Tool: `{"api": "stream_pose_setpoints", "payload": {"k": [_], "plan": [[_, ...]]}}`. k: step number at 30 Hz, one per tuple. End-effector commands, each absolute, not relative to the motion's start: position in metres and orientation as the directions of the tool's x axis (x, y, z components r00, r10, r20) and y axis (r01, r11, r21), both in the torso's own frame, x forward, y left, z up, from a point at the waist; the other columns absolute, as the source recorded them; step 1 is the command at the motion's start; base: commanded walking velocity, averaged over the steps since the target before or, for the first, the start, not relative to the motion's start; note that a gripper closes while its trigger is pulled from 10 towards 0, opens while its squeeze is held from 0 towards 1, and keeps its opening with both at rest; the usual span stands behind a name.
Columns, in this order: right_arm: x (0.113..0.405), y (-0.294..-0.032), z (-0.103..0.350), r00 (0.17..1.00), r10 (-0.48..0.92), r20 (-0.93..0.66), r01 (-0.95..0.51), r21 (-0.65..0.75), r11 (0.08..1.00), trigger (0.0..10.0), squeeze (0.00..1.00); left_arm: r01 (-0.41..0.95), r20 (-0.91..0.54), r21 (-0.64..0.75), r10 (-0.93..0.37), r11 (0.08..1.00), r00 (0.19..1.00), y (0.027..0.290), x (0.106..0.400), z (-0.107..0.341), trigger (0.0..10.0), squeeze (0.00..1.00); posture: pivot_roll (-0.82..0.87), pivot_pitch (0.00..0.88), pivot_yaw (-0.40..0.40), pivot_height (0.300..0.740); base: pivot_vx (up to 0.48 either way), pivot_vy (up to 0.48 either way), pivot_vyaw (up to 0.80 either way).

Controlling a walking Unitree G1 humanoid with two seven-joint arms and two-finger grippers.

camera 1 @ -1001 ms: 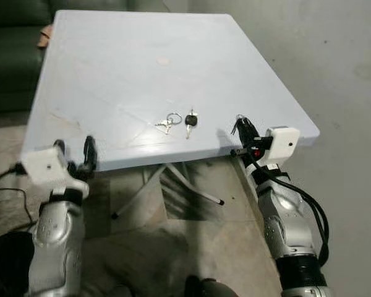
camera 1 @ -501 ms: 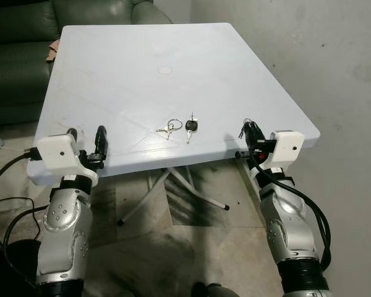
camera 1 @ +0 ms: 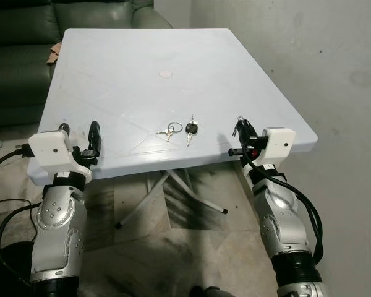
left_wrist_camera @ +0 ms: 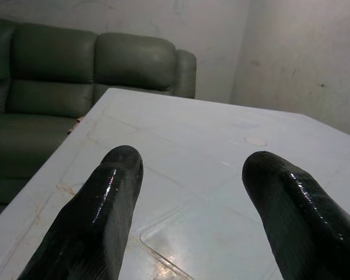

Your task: Hang keys on a hook

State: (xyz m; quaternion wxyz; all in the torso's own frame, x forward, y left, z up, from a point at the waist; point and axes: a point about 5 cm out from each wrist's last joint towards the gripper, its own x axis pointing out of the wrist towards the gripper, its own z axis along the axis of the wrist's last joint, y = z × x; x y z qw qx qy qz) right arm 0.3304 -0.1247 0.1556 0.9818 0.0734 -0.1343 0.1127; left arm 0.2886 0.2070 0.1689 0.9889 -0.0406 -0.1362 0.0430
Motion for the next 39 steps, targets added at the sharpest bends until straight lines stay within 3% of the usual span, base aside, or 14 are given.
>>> {"api": "stream_pose_setpoints", "payload": {"k": [1,8,39], "plan": [[0.332,-0.124,0.159,0.932,0.212,0.294,-0.252,0.105,0.962,10.0,0.0,-0.085,0.278,-0.085,0.106,0.993,0.955,0.208,0.287,0.17,10.0,0.0,-0.02,0.077,-0.058,0.74,0.0,0.0,0.0],[0.334,-0.123,0.163,0.928,0.224,0.298,-0.265,0.104,0.959,10.0,0.0,-0.099,0.284,-0.1,0.124,0.99,0.951,0.205,0.285,0.17,10.0,0.0,-0.02,0.079,-0.084,0.74,0.0,0.0,0.0],[0.33,-0.14,0.166,0.94,0.113,0.322,-0.148,0.088,0.985,10.0,0.0,0.028,0.272,-0.067,-0.009,0.997,0.962,0.184,0.312,0.173,10.0,0.0,-0.13,0.091,-0.009,0.74,0.0,0.0,0.0]]}}
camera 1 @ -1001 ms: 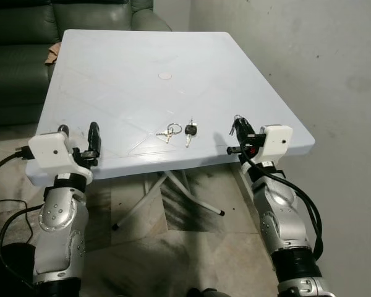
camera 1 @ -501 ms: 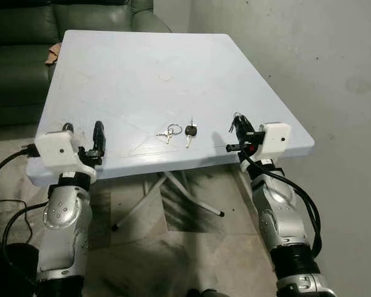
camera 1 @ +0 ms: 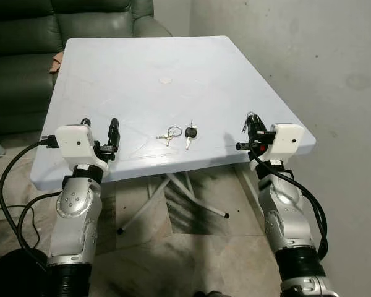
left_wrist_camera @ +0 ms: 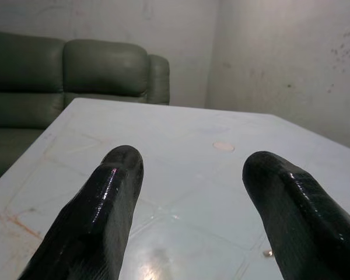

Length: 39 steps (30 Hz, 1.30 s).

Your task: Hang keys on a hook

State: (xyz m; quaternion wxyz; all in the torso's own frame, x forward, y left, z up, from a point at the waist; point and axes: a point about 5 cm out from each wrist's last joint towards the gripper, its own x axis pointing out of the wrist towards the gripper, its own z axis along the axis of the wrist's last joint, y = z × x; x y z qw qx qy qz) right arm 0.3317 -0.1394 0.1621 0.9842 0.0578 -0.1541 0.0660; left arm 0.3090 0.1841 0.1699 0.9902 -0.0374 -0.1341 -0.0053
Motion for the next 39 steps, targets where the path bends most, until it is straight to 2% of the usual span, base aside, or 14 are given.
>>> {"api": "stream_pose_setpoints", "payload": {"k": [1,3,9,39], "plan": [[0.33,-0.14,0.166,0.94,0.112,0.322,-0.148,0.089,0.985,10.0,0.0,0.029,0.273,-0.067,-0.01,0.997,0.962,0.184,0.312,0.173,10.0,0.0,-0.13,0.091,-0.009,0.74,0.0,0.0,0.0],[0.331,-0.132,0.159,0.941,0.166,0.296,-0.191,0.058,0.98,10.0,0.0,0.004,0.268,-0.053,0.011,0.999,0.963,0.187,0.307,0.168,10.0,0.0,-0.1,0.084,-0.05,0.74,0.0,0.0,0.0],[0.342,-0.121,0.159,0.943,0.229,0.242,-0.247,0.048,0.968,10.0,0.0,-0.028,0.264,-0.095,0.053,0.995,0.963,0.185,0.301,0.162,10.0,0.0,-0.07,0.059,-0.071,0.74,0.0,0.0,0.0],[0.349,-0.114,0.155,0.943,0.259,0.209,-0.275,0.051,0.96,10.0,0.0,-0.055,0.236,-0.108,0.079,0.993,0.969,0.188,0.305,0.158,10.0,0.0,-0.03,0.016,-0.085,0.74,0.0,0.0,-0.78]]}}
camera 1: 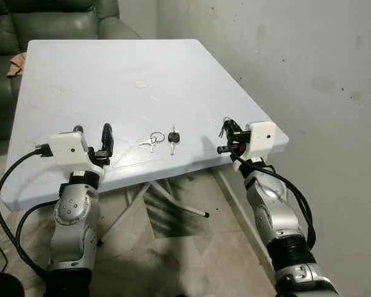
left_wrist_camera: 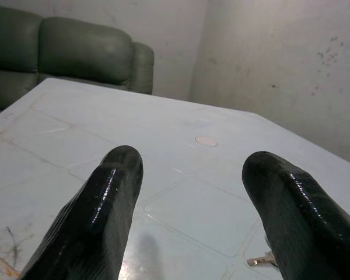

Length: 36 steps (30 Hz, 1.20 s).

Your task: Hang keys on a hook

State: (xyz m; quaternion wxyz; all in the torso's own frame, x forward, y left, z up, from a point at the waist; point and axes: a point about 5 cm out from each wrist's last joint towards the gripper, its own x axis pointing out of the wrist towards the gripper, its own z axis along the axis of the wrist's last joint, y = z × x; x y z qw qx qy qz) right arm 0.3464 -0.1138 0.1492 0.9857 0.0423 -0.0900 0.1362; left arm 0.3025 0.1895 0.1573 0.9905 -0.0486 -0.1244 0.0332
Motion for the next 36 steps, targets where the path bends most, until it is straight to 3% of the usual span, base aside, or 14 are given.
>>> {"api": "stream_pose_setpoints", "payload": {"k": [1,8,28,36], "plan": [[0.3488,-0.1143,0.1553,0.943,0.259,0.209,-0.276,0.051,0.96,10.0,0.0,-0.055,0.236,-0.108,0.079,0.993,0.969,0.1883,0.3049,0.1581,10.0,0.0,-0.03,0.016,-0.085,0.74,0.0,0.0,-0.78],[0.3484,-0.1106,0.1537,0.94,0.272,0.205,-0.288,0.051,0.956,10.0,0.0,-0.074,0.217,-0.121,0.099,0.99,0.971,0.1926,0.3037,0.1562,10.0,0.0,-0.02,0.02,-0.089,0.74,0.0,0.322,-0.78],[0.3485,-0.1091,0.153,0.939,0.28,0.2,-0.295,0.05,0.954,10.0,0.0,-0.111,0.167,-0.154,0.137,0.982,0.976,0.1935,0.3067,0.157,10.0,0.0,-0.02,0.026,-0.092,0.74,0.0,0.0,-0.78],[0.3467,-0.1074,0.1539,0.931,0.293,0.216,-0.311,0.058,0.948,10.0,0.0,-0.098,0.15,-0.157,0.122,0.983,0.981,0.1935,0.3074,0.1568,10.0,0.0,-0.02,0.03,-0.091,0.74,0.0,0.0,-0.13]]}}
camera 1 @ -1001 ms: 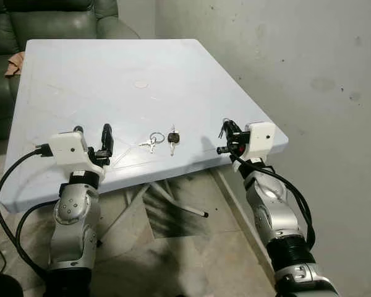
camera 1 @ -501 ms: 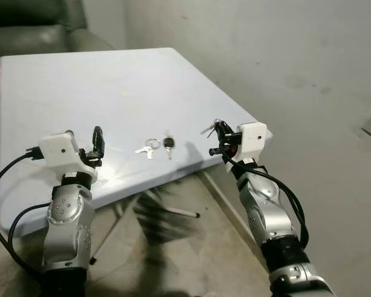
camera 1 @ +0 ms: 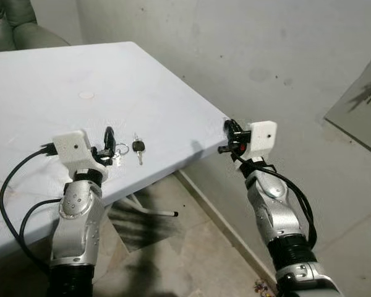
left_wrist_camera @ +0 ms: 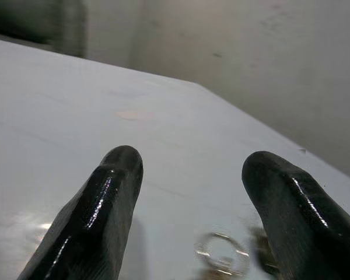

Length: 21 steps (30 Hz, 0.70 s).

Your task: Hang keys on a hook

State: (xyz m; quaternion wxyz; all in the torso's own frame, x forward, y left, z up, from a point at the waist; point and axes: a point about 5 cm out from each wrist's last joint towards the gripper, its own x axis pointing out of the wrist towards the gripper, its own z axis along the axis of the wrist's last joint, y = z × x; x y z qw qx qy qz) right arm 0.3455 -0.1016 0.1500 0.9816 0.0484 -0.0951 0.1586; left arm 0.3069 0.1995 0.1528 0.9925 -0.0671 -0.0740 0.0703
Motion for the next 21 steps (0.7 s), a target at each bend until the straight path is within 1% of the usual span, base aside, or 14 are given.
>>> {"api": "stream_pose_setpoints", "payload": {"k": [1,5,6,21], "plan": [[0.3467,-0.1074,0.1539,0.931,0.293,0.216,-0.311,0.058,0.948,10.0,0.0,-0.098,0.15,-0.157,0.122,0.983,0.981,0.1935,0.3074,0.1568,10.0,0.0,-0.02,0.03,-0.091,0.74,0.0,0.0,0.0],[0.3467,-0.1074,0.1539,0.931,0.293,0.216,-0.312,0.059,0.948,10.0,0.0,-0.097,0.15,-0.159,0.121,0.983,0.981,0.1935,0.3074,0.157,10.0,0.0,-0.02,0.03,-0.091,0.74,0.0,0.0,0.0],[0.346,-0.1075,0.1537,0.93,0.296,0.22,-0.315,0.059,0.947,10.0,0.0,-0.096,0.15,-0.155,0.12,0.983,0.982,0.1936,0.3071,0.1572,10.0,0.0,-0.02,0.041,-0.085,0.74,0.251,0.0,0.0],[0.3432,-0.1086,0.1525,0.927,0.296,0.23,-0.316,0.059,0.947,10.0,0.0,-0.081,0.147,-0.153,0.104,0.985,0.984,0.1937,0.3067,0.1589,10.0,0.0,-0.02,0.052,-0.078,0.74,0.297,0.0,0.0]]}}
